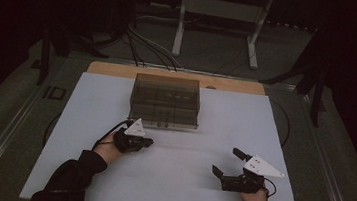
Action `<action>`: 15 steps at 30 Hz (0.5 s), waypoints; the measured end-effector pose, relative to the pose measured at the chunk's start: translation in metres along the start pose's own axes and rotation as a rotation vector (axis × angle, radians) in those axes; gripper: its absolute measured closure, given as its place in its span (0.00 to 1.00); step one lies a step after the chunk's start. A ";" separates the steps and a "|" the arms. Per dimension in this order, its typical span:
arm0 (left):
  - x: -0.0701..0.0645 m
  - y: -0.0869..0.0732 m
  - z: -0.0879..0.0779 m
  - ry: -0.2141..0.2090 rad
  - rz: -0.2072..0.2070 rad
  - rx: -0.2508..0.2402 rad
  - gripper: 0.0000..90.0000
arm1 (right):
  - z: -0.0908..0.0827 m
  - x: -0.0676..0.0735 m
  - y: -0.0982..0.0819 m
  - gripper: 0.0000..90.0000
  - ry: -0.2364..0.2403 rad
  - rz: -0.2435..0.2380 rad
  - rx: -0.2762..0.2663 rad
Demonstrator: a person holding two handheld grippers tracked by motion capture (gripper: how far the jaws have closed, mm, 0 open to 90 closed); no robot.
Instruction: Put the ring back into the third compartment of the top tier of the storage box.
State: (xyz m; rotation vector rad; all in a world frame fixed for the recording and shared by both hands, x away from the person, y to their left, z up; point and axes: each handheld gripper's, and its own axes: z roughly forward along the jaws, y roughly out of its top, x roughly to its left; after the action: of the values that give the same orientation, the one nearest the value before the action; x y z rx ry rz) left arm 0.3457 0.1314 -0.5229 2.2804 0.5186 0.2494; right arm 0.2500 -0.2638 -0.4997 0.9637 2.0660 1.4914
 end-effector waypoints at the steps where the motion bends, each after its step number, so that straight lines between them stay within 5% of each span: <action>1: -0.001 0.001 -0.001 -0.006 0.002 0.000 0.97 | 0.000 0.000 0.000 0.02 0.000 0.000 0.000; 15: -0.006 0.008 -0.012 -0.019 0.014 -0.032 0.97 | 0.000 0.000 0.000 0.02 -0.002 0.000 0.000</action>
State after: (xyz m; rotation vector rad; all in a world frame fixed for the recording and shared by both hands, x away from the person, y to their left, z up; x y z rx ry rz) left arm 0.3386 0.1317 -0.5089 2.2536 0.4858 0.2414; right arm 0.2502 -0.2636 -0.4998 0.9644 2.0644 1.4898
